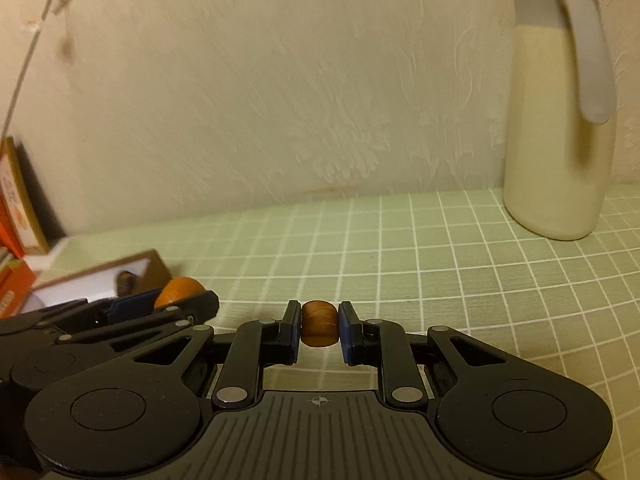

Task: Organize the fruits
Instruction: 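Carry the orange in the left tool over the box while the right tool carries its piece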

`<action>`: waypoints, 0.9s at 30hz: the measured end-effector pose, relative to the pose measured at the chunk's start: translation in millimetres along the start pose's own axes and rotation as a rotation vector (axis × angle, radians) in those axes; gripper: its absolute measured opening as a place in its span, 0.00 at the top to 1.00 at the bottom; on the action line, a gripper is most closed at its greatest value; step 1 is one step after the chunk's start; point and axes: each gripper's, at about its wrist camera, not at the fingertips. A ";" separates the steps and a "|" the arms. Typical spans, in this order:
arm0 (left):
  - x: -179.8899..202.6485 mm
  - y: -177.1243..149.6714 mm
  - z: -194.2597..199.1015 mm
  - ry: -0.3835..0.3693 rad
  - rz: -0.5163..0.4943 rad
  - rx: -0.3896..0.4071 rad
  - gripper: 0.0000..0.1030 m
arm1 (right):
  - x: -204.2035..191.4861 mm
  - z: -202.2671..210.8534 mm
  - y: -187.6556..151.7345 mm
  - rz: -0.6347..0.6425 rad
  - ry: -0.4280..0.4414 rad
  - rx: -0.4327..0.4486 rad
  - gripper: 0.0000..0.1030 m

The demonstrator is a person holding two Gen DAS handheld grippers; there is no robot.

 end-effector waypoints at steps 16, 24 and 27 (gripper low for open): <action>-65.7 -4.6 92.2 0.136 0.038 0.082 0.71 | -79.5 55.1 -1.1 0.065 0.169 0.118 0.80; -109.4 -9.8 117.0 0.249 0.094 0.095 0.71 | -134.1 48.9 -3.8 0.114 0.282 0.140 0.80; -128.5 -11.0 125.0 0.286 0.117 0.098 0.71 | -155.6 45.3 -9.1 0.146 0.309 0.149 0.80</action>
Point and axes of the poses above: each gripper's, at about its wrist camera, not at the fingertips, and z roughly against the way its jaws point, x to its right, y to its top, and after that the axes turned 4 degrees about x, right-handed
